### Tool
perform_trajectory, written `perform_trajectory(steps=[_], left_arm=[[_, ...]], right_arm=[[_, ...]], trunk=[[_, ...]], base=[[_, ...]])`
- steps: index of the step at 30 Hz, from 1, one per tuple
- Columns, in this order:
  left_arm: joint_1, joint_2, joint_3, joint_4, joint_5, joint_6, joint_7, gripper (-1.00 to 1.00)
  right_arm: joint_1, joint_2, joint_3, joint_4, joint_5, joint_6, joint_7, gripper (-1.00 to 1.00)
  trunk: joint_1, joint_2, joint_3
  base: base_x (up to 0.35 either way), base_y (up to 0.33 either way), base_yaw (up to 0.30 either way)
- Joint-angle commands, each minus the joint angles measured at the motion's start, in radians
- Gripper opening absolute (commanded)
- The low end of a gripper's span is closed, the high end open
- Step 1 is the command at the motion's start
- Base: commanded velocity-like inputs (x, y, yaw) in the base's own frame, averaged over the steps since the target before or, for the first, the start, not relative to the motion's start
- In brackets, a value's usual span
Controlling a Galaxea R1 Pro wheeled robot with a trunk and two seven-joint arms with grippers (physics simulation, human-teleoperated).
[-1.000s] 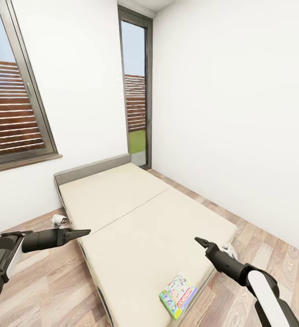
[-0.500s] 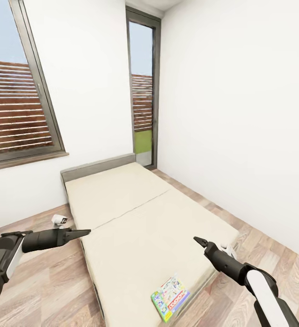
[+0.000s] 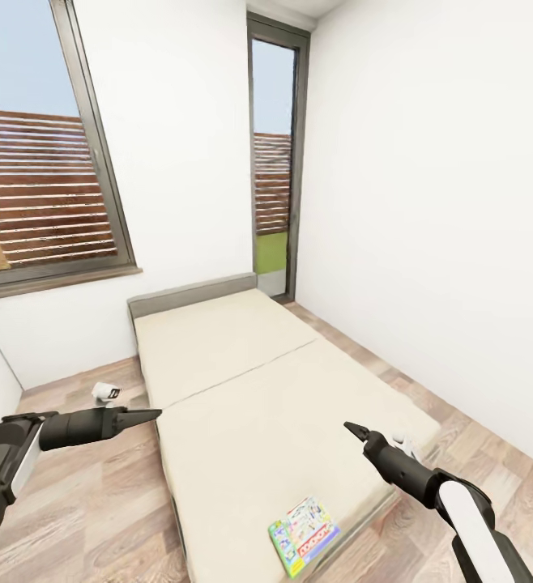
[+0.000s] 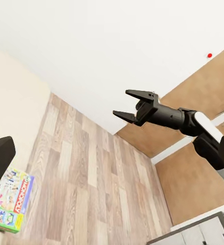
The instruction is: Put all the toys in the child's room - the three board games (two on the bed and one on the table), the two jigsaw puzzles on the table, and the tennis ball on the table - inside the toy box on the table in the child's room.
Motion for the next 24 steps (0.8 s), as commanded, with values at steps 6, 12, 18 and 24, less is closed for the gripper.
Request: perform_trajectory(steps=[6, 12, 18, 24], left_arm=[[-0.001, -0.001, 0.000, 0.000, -0.002, 0.011, -0.004, 1.00], [-0.001, -0.001, 0.000, 0.000, -0.002, 0.011, -0.004, 1.00], [-0.001, -0.001, 0.000, 0.001, -0.002, 0.011, -0.004, 1.00], [-0.002, -0.001, 0.000, 0.001, -0.002, 0.011, -0.004, 1.00]], right_arm=[[-0.001, 0.000, -0.001, -0.001, -0.004, 0.005, -0.001, 1.00], [-0.001, 0.000, -0.001, -0.001, -0.004, 0.005, -0.001, 1.00], [-0.001, 0.000, -0.001, -0.001, -0.004, 0.005, -0.001, 1.00], [-0.001, 0.000, -0.001, -0.001, -0.004, 0.005, -0.001, 1.00]], trunk=[[0.001, -0.002, -0.002], [0.001, -0.002, -0.002], [0.001, -0.002, -0.002], [0.001, -0.002, -0.002]], base=[[0.000, -0.277, 0.284], [0.000, -0.277, 0.288], [0.000, -0.249, 0.290], [0.000, -0.155, 0.290]])
